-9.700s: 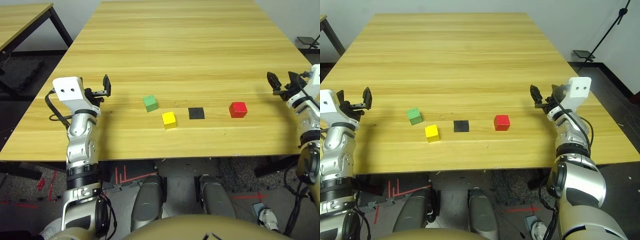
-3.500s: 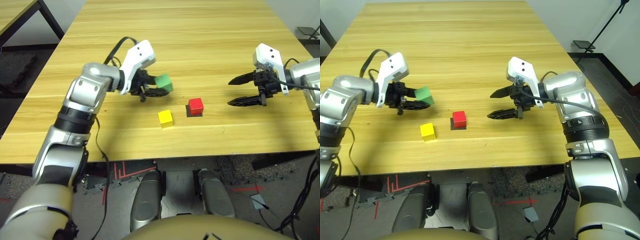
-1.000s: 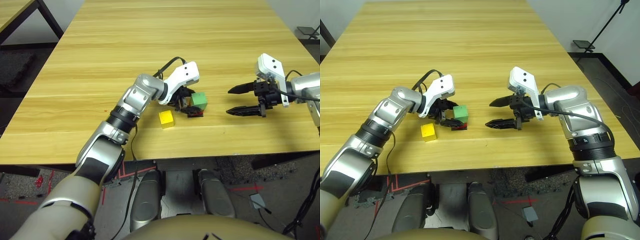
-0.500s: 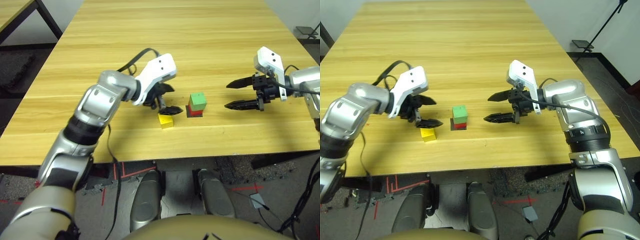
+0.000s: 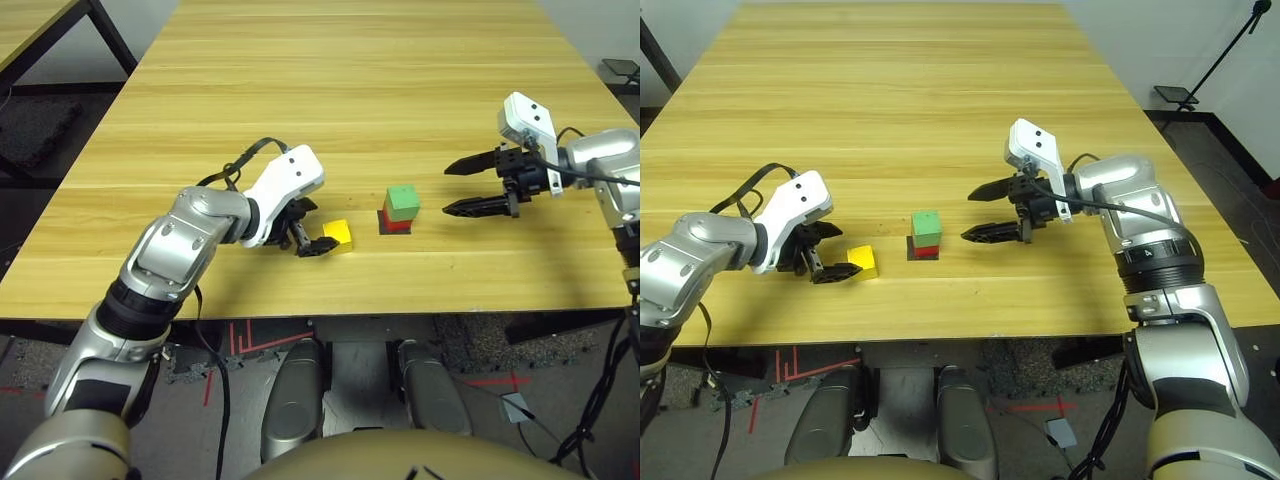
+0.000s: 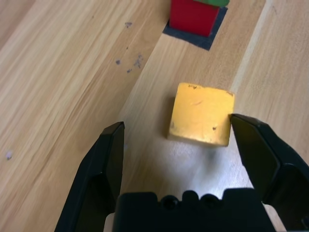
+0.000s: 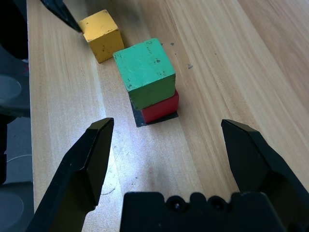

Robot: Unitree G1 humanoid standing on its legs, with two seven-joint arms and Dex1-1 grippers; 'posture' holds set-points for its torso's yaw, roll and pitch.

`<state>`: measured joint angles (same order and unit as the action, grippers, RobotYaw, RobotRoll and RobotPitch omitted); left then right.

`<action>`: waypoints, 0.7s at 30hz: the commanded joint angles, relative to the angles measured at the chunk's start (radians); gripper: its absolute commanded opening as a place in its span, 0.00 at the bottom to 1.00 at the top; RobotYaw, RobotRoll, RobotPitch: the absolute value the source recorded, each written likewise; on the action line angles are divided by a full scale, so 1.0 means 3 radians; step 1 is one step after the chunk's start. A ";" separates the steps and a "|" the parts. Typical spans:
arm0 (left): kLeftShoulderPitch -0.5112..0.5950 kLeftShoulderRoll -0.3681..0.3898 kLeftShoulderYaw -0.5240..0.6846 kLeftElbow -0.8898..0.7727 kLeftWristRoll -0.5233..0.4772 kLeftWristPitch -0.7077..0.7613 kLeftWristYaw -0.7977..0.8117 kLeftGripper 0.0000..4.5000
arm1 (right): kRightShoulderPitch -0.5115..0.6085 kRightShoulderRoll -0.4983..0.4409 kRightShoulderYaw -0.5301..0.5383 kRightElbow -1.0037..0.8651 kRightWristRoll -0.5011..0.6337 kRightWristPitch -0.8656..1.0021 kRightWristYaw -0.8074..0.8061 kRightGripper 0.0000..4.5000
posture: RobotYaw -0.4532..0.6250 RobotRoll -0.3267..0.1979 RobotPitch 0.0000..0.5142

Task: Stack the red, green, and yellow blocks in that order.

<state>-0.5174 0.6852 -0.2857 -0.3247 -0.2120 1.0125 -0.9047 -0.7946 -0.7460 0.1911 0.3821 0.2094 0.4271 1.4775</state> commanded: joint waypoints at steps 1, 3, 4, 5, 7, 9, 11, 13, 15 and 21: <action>0.0042 0.0020 -0.0147 0.0115 0.0022 -0.0195 -0.0031 0.99 | 0.0018 -0.0042 0.0012 -0.0064 -0.0010 0.0023 0.0026 1.00 | 0.65 0.50 0.22; 0.0034 0.0040 -0.0188 0.0151 0.0022 -0.0278 -0.0066 0.99 | 0.0032 -0.0051 0.0004 -0.0082 -0.0006 0.0037 0.0024 1.00 | 0.65 0.50 0.22; 0.0033 0.0040 -0.0201 0.0163 0.0021 -0.0301 -0.0070 0.99 | 0.0053 -0.0066 -0.0003 -0.0108 0.0000 0.0052 0.0023 1.00 | 0.65 0.50 0.22; 0.0032 0.0044 -0.0220 0.0179 0.0023 -0.0321 -0.0078 0.99 | 0.0071 -0.0076 -0.0011 -0.0133 0.0007 0.0068 0.0016 1.00 | 0.64 0.50 0.22; 0.0036 0.0042 -0.0255 0.0214 0.0035 -0.0373 -0.0089 0.99 | 0.0106 -0.0096 -0.0027 -0.0185 0.0023 0.0107 0.0001 1.00 | 0.64 0.50 0.23; 0.0032 0.0033 -0.0286 0.0248 0.0048 -0.0433 -0.0101 0.99 | 0.0139 -0.0110 -0.0037 -0.0232 0.0035 0.0137 -0.0009 1.00 | 0.63 0.50 0.23; 0.0023 0.0033 -0.0315 0.0272 0.0057 -0.0491 -0.0126 0.99 | 0.0161 -0.0116 -0.0042 -0.0265 0.0042 0.0159 -0.0023 1.00 | 0.63 0.51 0.23; 0.0017 -0.0007 -0.0309 0.0302 0.0055 -0.0490 -0.0096 0.95 | 0.0180 -0.0117 -0.0052 -0.0293 0.0054 0.0185 -0.0042 1.00 | 0.63 0.51 0.23; 0.0015 -0.0033 -0.0312 0.0326 0.0075 -0.0519 -0.0068 0.85 | 0.0197 -0.0112 -0.0065 -0.0313 0.0064 0.0198 -0.0064 1.00 | 0.63 0.52 0.23; -0.0021 -0.0085 -0.0330 0.0295 0.0066 -0.0494 -0.0077 0.45 | 0.0247 -0.0103 -0.0082 -0.0358 0.0079 0.0229 -0.0106 1.00 | 0.62 0.54 0.23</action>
<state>-0.5123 0.6557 -0.3716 -0.2258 -0.1911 0.8570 -0.9207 -0.7301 -0.7700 0.1817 0.2899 0.2186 0.4889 1.4508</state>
